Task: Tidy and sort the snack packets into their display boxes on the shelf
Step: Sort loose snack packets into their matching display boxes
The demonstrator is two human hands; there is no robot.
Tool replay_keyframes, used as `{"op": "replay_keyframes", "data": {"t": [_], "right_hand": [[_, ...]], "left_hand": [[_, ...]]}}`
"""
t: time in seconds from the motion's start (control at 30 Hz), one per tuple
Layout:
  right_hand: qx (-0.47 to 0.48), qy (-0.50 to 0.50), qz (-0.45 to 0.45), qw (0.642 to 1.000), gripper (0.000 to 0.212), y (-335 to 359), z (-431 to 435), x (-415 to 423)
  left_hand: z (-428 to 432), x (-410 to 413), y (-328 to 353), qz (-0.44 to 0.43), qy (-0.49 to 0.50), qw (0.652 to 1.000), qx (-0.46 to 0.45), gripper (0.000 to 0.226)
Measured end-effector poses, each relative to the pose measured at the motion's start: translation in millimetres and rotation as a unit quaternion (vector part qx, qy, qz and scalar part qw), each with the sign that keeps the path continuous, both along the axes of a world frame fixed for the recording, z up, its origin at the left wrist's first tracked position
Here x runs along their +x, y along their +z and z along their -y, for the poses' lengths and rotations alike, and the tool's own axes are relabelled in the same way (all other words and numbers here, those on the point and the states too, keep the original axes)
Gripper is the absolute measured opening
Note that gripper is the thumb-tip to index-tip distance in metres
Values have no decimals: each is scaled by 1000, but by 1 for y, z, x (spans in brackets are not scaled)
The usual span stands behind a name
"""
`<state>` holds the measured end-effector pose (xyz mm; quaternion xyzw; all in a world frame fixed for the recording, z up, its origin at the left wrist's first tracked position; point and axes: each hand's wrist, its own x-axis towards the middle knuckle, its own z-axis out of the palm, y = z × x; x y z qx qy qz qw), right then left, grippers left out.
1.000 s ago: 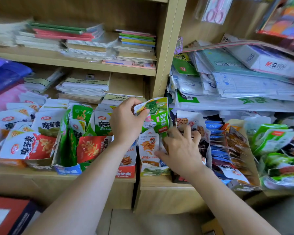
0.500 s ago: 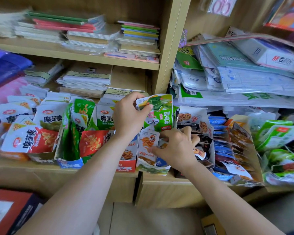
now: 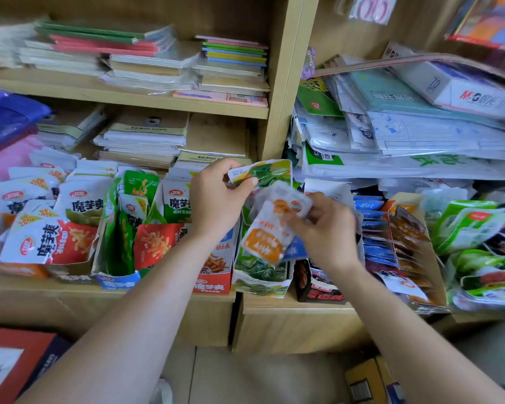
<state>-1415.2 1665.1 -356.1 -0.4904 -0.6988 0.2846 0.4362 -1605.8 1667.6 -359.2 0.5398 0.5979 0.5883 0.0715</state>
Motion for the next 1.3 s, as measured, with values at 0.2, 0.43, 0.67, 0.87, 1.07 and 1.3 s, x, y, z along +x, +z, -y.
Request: {"op": "replay_keyframes", "data": {"t": [0.2, 0.43, 0.67, 0.87, 1.07, 1.3], "right_hand": [[-39, -64, -250, 965, 12, 13, -3, 47], [-100, -100, -339, 930, 9, 14, -8, 63], [-96, -121, -372, 915, 12, 18, -3, 75], [-104, -117, -357, 921, 12, 18, 6, 81], [-110, -97, -350, 925, 13, 23, 14, 78], [-132, -93, -347, 924, 16, 21, 24, 67]], "left_hand": [[2, 3, 2, 23, -17, 999, -17, 13], [11, 8, 5, 13, -63, 998, -25, 29], [42, 2, 3, -123, -120, 983, -63, 20], [75, -8, -17, -305, -144, 924, -178, 34], [87, -2, -13, -361, -192, 873, -264, 55], [96, 1, -8, -319, -183, 885, -286, 53]]}}
